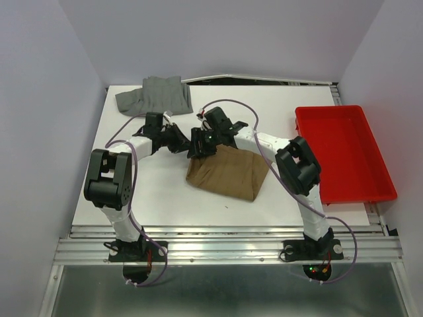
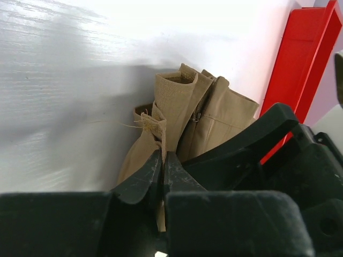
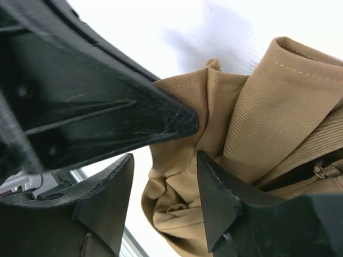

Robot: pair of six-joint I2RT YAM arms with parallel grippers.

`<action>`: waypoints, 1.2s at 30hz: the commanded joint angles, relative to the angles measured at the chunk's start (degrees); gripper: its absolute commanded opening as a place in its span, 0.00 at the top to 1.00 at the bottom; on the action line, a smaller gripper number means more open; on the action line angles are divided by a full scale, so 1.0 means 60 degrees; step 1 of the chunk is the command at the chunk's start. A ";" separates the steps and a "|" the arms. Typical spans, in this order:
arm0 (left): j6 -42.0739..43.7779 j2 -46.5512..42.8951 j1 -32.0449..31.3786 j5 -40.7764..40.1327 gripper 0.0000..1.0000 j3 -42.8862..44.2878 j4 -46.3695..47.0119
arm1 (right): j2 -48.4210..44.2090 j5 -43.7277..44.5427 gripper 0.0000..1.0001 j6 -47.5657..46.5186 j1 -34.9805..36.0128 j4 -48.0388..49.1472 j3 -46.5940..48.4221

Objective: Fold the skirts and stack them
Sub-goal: Fold the skirt

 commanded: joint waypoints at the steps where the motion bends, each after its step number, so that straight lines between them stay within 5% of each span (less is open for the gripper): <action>1: -0.0060 -0.0103 -0.0044 0.0011 0.87 0.0402 0.0133 | 0.0122 0.0451 0.46 0.0183 0.0118 0.0285 0.0279; 5: -0.0177 -0.0177 -0.0073 0.0084 0.87 0.0299 0.0235 | 0.0180 0.0598 0.60 0.0213 0.0118 0.0358 0.0278; 7: -0.0177 -0.0250 -0.0088 0.0113 0.82 0.0241 0.0294 | 0.0224 0.0701 0.80 0.0140 0.0118 0.0373 0.0307; 8: -0.0148 -0.0279 -0.0088 0.0128 0.75 0.0182 0.0381 | 0.0253 0.0701 0.88 0.0125 0.0118 0.0388 0.0366; 9: -0.0119 -0.0410 -0.0088 0.0114 0.53 0.0138 0.0455 | 0.0268 0.0715 0.99 0.0052 0.0118 0.0388 0.0395; 15: 0.1005 -0.1376 0.0715 -0.0105 0.02 -0.0491 0.0646 | -0.0184 0.0657 0.99 -0.0124 0.0118 0.0621 0.0104; 21: 0.3512 -0.2490 0.2736 0.1150 0.02 -0.1340 0.0134 | -0.0567 0.0613 0.99 -0.0182 0.0118 0.1135 -0.0030; 25: 0.4437 -0.3265 0.2930 0.2604 0.02 -0.2598 0.0308 | -0.0522 0.0291 0.99 -0.0125 0.0118 0.1135 0.0249; 29: 0.2845 -0.3823 0.2770 0.3059 0.02 -0.4515 0.3215 | -0.0596 0.0130 0.99 0.0008 0.0118 0.1135 0.0264; 36: 0.2184 -0.3168 0.1773 0.2545 0.02 -0.4872 0.4892 | -0.0801 0.0042 0.99 -0.0036 0.0118 0.1062 0.0307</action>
